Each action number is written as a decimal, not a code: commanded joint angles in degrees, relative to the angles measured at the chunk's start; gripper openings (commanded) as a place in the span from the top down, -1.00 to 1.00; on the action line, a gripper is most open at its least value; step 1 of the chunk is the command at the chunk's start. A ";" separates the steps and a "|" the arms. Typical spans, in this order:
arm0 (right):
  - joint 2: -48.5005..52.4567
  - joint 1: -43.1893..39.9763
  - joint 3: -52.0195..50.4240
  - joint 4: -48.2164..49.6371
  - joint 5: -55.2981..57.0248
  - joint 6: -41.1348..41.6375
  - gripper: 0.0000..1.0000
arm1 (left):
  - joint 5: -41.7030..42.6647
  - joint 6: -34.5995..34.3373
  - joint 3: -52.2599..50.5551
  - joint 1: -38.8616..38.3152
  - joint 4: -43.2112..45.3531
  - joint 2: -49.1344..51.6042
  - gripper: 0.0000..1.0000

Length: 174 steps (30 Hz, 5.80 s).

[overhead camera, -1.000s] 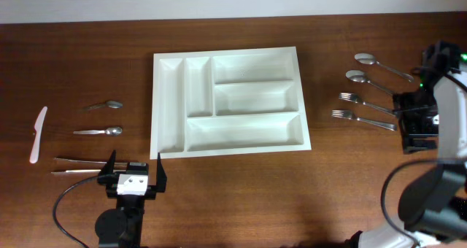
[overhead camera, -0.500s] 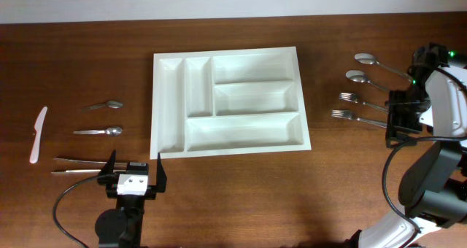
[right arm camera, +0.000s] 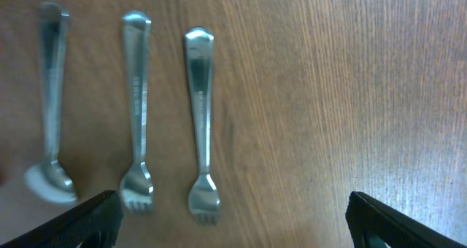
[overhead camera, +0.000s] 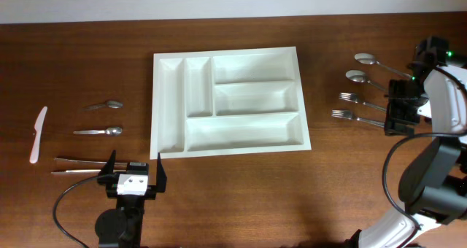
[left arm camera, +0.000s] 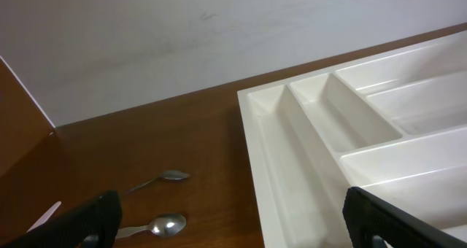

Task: Pack container
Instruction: 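Lower the right gripper and align it over the nearer fork handle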

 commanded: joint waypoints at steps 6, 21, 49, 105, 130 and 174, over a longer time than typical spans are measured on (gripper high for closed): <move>7.43 -0.44 0.59 -0.79 -2.12 -0.33 -0.98 | -0.20 0.68 -0.42 0.20 0.20 -0.35 -0.98; 10.69 -0.33 0.59 2.12 -0.50 -0.55 -0.98 | -0.20 0.68 -0.42 0.20 0.20 -0.35 -0.98; 10.93 -0.31 0.33 1.66 2.56 -0.52 -0.97 | -0.20 0.68 -0.42 0.20 0.20 -0.35 -0.98; 16.15 1.68 -0.44 4.44 1.88 -0.33 -0.98 | -0.20 0.68 -0.42 0.20 0.20 -0.35 -0.98; 16.20 4.26 -0.96 7.89 4.85 -0.55 -0.98 | -0.20 0.68 -0.42 0.20 0.20 -0.35 -0.98; 16.20 4.26 -6.84 12.02 2.12 -8.39 -0.97 | -0.20 0.70 -0.42 0.20 0.20 -0.35 -0.98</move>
